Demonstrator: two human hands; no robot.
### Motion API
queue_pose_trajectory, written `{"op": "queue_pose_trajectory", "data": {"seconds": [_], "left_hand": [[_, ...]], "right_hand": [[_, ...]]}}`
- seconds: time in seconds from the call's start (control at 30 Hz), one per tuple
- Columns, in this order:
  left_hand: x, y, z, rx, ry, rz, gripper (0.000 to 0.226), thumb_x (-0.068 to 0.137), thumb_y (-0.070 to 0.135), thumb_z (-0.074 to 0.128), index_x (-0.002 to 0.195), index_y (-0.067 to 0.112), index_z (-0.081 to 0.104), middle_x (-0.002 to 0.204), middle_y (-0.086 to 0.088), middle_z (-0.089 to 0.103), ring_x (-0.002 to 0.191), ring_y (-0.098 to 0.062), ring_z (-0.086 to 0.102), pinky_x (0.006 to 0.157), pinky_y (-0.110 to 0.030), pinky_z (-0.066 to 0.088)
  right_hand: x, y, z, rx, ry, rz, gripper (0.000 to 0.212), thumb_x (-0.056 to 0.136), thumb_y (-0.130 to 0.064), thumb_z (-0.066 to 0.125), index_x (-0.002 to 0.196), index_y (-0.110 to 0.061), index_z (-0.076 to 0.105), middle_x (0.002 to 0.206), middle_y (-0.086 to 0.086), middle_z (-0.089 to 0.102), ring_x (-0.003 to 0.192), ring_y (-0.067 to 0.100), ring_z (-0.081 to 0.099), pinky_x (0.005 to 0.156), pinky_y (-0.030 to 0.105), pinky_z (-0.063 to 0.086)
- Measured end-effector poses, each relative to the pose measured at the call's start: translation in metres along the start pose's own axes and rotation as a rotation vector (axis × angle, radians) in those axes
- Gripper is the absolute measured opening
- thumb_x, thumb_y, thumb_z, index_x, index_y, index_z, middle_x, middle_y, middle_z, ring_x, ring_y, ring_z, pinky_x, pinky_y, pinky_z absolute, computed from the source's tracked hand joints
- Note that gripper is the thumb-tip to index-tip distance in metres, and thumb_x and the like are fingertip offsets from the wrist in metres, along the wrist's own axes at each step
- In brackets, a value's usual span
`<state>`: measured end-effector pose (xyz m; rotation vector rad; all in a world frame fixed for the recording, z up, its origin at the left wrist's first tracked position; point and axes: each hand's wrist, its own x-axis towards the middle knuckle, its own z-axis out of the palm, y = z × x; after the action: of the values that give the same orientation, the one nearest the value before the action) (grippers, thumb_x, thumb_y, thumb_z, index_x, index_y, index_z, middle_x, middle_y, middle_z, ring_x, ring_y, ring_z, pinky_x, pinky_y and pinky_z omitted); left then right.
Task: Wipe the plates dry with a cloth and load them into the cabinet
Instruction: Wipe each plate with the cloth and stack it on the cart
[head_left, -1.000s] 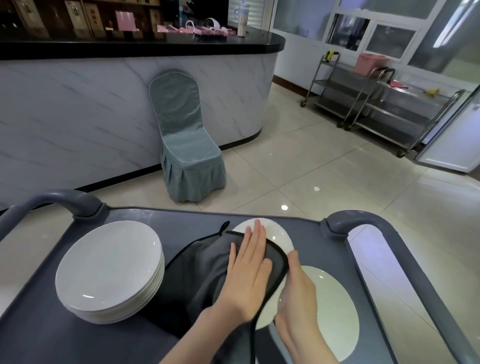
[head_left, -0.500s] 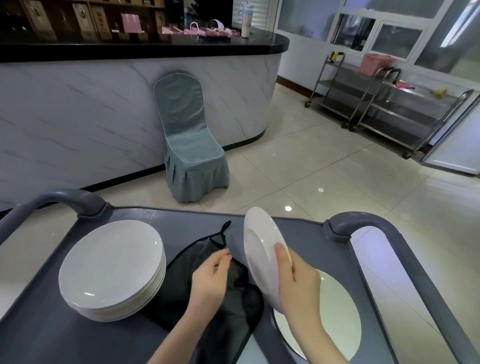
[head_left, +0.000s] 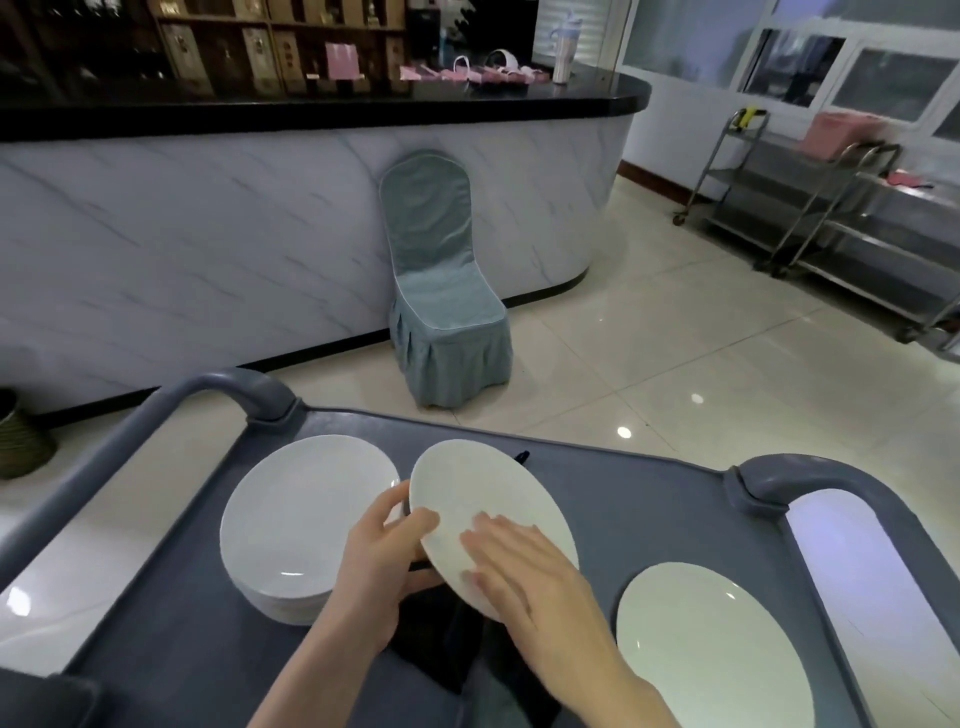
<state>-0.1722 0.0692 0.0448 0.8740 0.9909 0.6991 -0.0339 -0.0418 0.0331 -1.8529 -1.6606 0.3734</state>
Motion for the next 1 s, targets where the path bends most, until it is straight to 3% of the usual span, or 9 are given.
{"op": "queue_pose_trajectory", "data": {"seconds": [0.1,0.2,0.3,0.4,0.47,0.57,0.7,0.83,1.0], "left_hand": [[0.011,0.003,-0.030,-0.069,0.088,0.010,0.031,0.089,0.007,0.059,0.112,0.027,0.069,0.097,-0.005,0.075,0.074,-0.020,0.073,0.057,-0.032,0.056],[0.021,0.007,-0.055,-0.096,0.120,0.008,0.033,0.090,0.008,0.056,0.112,0.030,0.068,0.095,-0.002,0.074,0.073,-0.021,0.071,0.058,-0.034,0.057],[0.028,0.007,-0.076,-0.072,0.105,0.017,0.035,0.092,0.007,0.056,0.113,0.034,0.065,0.100,-0.002,0.075,0.080,-0.025,0.070,0.059,-0.035,0.057],[0.034,0.003,-0.094,0.033,0.136,0.023,0.034,0.093,0.009,0.056,0.113,0.036,0.062,0.105,-0.003,0.073,0.094,-0.027,0.068,0.066,-0.036,0.058],[0.039,0.002,-0.109,0.092,0.184,0.044,0.030,0.094,0.015,0.057,0.115,0.036,0.061,0.109,0.000,0.071,0.103,-0.022,0.065,0.078,-0.038,0.057],[0.042,0.007,-0.133,0.204,0.271,0.082,0.019,0.097,0.028,0.057,0.111,0.036,0.066,0.108,0.008,0.069,0.104,-0.014,0.062,0.090,-0.038,0.051],[0.045,0.010,-0.162,0.354,0.314,0.099,0.022,0.076,0.028,0.061,0.095,0.026,0.071,0.089,-0.010,0.055,0.085,-0.018,0.055,0.078,-0.030,0.044],[0.050,0.005,-0.183,0.579,0.366,0.114,0.022,0.084,0.008,0.060,0.087,0.029,0.066,0.084,-0.004,0.046,0.074,-0.017,0.049,0.069,-0.024,0.040],[0.055,0.001,-0.194,0.727,0.385,0.153,0.026,0.087,0.011,0.057,0.095,0.035,0.063,0.088,-0.002,0.046,0.074,-0.013,0.049,0.066,-0.019,0.038]], "right_hand": [[0.012,0.012,0.001,0.000,0.206,0.252,0.042,0.099,-0.042,0.054,0.140,-0.030,0.056,0.147,-0.017,0.042,0.136,0.001,0.032,0.107,0.016,0.025],[0.027,0.018,0.007,0.133,0.257,0.541,0.043,0.095,-0.034,0.063,0.138,-0.032,0.053,0.133,-0.006,0.045,0.116,0.007,0.048,0.093,0.019,0.036],[0.044,0.012,0.025,0.449,0.231,0.644,0.031,0.094,-0.021,0.064,0.103,-0.050,0.061,0.112,0.003,0.058,0.092,0.007,0.059,0.080,0.023,0.047],[0.051,0.008,0.047,0.616,0.282,0.732,0.035,0.092,-0.010,0.066,0.111,-0.040,0.068,0.107,0.009,0.064,0.091,0.017,0.062,0.084,0.030,0.051],[0.058,0.003,0.061,0.652,0.299,0.752,0.039,0.091,-0.007,0.067,0.121,-0.031,0.069,0.105,0.012,0.064,0.088,0.018,0.062,0.080,0.025,0.049],[0.072,-0.005,0.082,0.648,0.310,0.736,0.039,0.089,-0.005,0.068,0.120,-0.030,0.068,0.103,0.009,0.064,0.084,0.012,0.061,0.072,0.016,0.045],[0.089,-0.016,0.110,0.670,0.302,0.730,0.041,0.087,0.000,0.068,0.118,-0.027,0.072,0.102,0.011,0.065,0.088,0.023,0.063,0.080,0.028,0.051],[0.098,-0.022,0.135,0.666,0.316,0.728,0.042,0.088,0.000,0.067,0.114,-0.032,0.071,0.101,0.003,0.061,0.086,0.015,0.060,0.072,0.021,0.047],[0.104,-0.023,0.153,0.629,0.320,0.755,0.040,0.089,0.000,0.065,0.118,-0.027,0.072,0.101,-0.001,0.058,0.085,0.011,0.059,0.073,0.020,0.045]]}}
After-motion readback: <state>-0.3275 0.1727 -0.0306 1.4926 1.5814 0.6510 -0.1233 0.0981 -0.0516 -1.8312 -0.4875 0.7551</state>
